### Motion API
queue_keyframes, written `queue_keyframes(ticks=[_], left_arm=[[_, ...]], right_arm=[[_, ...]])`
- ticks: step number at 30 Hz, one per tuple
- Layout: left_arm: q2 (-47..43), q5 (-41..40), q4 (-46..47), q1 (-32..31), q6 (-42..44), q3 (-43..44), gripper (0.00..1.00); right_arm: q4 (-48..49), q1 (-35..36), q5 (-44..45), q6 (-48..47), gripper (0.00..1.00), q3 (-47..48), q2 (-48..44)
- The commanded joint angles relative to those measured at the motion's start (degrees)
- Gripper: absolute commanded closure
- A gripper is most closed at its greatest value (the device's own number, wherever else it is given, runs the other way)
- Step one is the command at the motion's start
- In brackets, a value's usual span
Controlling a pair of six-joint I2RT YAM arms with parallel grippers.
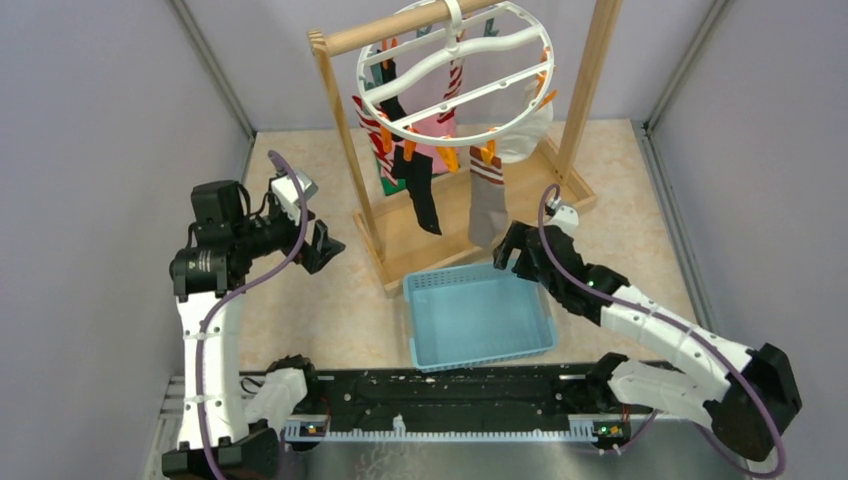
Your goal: Remove the socks clipped to the hanger
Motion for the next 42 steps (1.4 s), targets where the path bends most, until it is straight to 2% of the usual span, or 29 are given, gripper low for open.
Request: queue_keyframes(ticks=[1, 9, 16, 21, 34, 42], left_arm=[[-0.29, 1.15, -1.08, 0.21, -3.24, 3.13, 0.01], [-0.31, -1.38, -1.17, 0.15, -2.81, 4.09, 0.01], [0.56, -2.85, -2.23, 0.22, -3.33, 5.06, 0.01], [0.29, -1.02, -0.22, 0.22, -4.54, 3.88, 0.01], [1.51, 5.66, -0.94, -0.12, -7.42, 5.49, 0.01], [4.11, 11.16, 0.01, -0.53, -10.78, 8.94, 0.01]], right_arm=[[-5.31, 5.90, 4.58, -1.55, 0.11, 5.59, -4.29], [-9.92, 19.04, 12.04, -2.22, 0.05, 10.74, -2.98], [-9.39, 24.76, 14.45, -5.56, 0.04, 11.90, -3.16], [-12.61, 26.05, 12.73, -6.25, 0.08, 14.75, -2.68], [-15.32, 28.11, 9.93, -6.29, 0.08, 18.01, -6.97], [-14.00, 28.11, 3.10, -8.34, 0.11, 22.68, -3.58]])
